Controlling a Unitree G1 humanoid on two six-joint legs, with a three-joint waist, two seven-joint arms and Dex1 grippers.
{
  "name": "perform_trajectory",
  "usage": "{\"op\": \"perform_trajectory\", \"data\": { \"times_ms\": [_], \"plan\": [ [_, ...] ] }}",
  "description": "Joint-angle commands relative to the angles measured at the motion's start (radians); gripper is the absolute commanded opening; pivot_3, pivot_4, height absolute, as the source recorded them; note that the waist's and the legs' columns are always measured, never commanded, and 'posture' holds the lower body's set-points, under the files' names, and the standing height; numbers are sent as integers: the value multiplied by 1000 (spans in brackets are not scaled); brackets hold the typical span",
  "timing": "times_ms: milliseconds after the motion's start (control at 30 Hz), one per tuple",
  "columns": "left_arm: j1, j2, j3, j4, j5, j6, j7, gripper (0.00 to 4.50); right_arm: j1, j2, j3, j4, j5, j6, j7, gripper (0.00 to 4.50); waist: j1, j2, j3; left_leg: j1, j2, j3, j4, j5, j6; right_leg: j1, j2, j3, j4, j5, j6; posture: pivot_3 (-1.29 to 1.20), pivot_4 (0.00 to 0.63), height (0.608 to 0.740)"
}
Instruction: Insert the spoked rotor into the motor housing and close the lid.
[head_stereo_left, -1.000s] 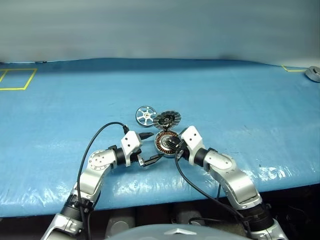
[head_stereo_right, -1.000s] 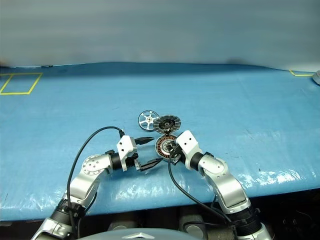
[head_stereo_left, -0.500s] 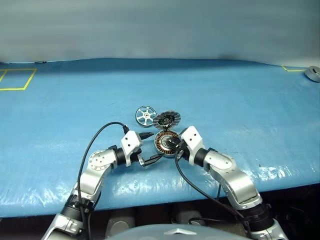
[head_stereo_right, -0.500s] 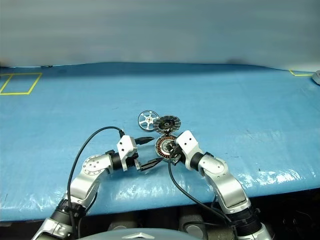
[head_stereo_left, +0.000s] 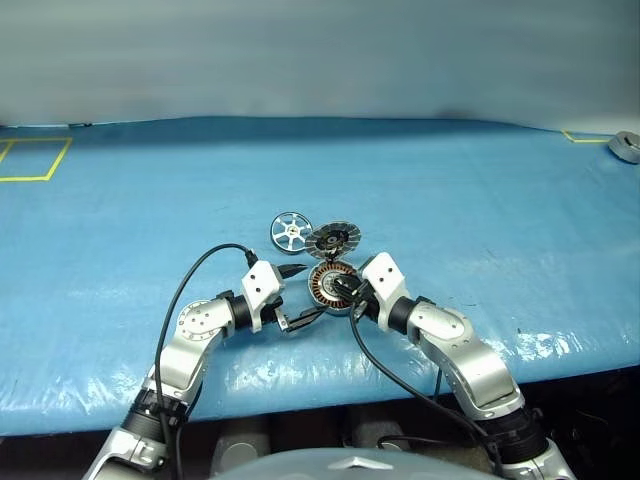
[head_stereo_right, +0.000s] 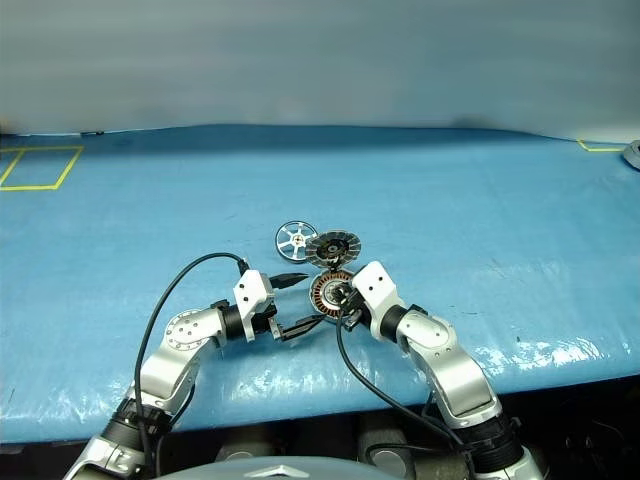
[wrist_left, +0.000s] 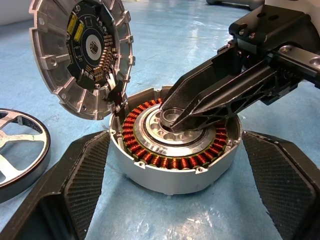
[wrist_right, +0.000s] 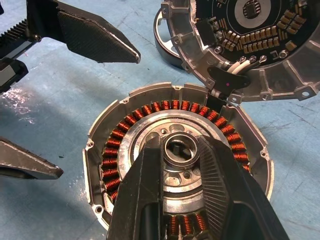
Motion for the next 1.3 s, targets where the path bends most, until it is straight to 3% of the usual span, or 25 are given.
{"op": "perform_trajectory", "data": {
  "times_ms": [33,1300],
  "plan": [
    [-2,-5,-3,-37,-6,0,1,4500,1,7,8,-5,17,15,17,668,0,0,0,0,0,0,0,0,0,0,0,0,0,0,0,0,150,740],
    [2,-6,-19,-70,-3,23,10,4500,-23,-4,-29,-31,19,5,12,668,0,0,0,0,0,0,0,0,0,0,0,0,0,0,0,0,150,740]
  ]
}}
